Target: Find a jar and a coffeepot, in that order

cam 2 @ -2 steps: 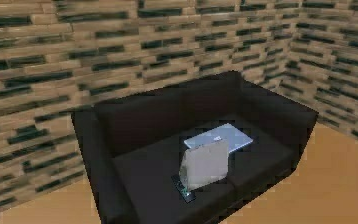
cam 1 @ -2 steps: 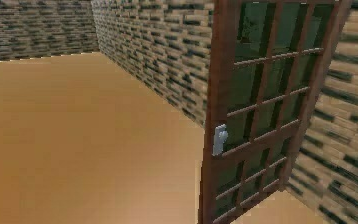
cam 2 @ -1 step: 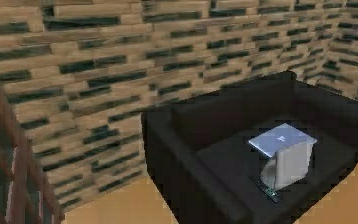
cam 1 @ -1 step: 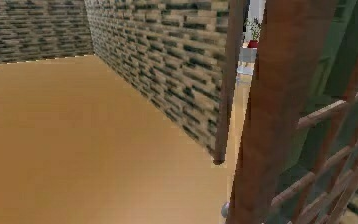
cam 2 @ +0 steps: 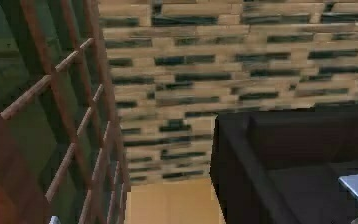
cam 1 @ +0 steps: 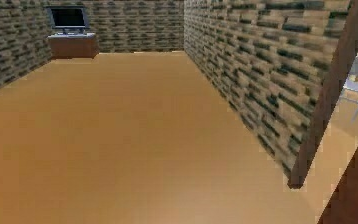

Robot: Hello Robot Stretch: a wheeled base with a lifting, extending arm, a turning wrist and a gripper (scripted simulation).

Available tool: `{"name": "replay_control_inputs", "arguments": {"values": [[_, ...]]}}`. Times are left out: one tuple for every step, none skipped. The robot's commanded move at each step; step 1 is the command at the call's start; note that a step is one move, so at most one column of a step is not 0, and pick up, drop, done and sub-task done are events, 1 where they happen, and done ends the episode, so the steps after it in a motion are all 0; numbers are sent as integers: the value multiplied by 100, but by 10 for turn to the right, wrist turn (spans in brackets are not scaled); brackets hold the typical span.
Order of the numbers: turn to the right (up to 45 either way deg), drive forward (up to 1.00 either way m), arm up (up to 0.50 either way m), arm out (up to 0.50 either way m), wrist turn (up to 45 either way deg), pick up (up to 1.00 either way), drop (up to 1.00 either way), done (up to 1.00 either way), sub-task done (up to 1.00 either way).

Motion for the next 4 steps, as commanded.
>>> {"name": "replay_control_inputs", "arguments": {"values": [[0,85,0,0,0,0,0,0,0],[450,0,0,0,0,0,0,0,0],[180,0,0,0,0,0,0,0,0],[0,10,0,0,0,0,0,0,0]]}}
